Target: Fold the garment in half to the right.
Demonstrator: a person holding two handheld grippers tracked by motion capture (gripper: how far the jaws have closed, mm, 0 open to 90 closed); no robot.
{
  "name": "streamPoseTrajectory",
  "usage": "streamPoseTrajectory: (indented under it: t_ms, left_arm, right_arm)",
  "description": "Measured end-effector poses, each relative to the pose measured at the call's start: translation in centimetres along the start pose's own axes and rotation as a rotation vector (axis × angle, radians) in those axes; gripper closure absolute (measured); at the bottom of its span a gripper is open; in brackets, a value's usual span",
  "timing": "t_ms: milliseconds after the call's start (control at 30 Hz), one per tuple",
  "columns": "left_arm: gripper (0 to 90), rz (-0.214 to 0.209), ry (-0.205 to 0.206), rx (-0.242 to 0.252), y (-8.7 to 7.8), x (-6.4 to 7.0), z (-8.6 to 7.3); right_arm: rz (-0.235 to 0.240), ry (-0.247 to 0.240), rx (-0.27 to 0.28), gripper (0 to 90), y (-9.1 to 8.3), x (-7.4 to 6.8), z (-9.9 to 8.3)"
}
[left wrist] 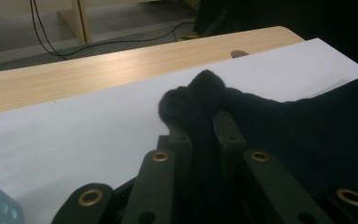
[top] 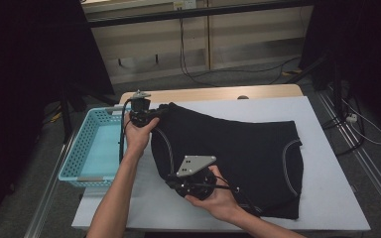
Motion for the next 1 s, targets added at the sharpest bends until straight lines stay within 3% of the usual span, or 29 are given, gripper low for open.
streamPoseTrajectory:
  t_ms: [1000]
  left_arm:
    - [81.2,0.029,-0.019,0.06,-2.6,-2.4,2.2]
  right_arm:
    - [0.013,-0.042,0.077,75.2,0.5,-0.5,3.7]
Point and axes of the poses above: each handheld gripper's, and its own axes: y roughly forward along the jaws, z roughly out of its top, x roughly to its right, the point moved 9 cm from there along y, roughly forward along the jaws, and after that the axes turned 9 degrees about z, right-handed, at the moved point
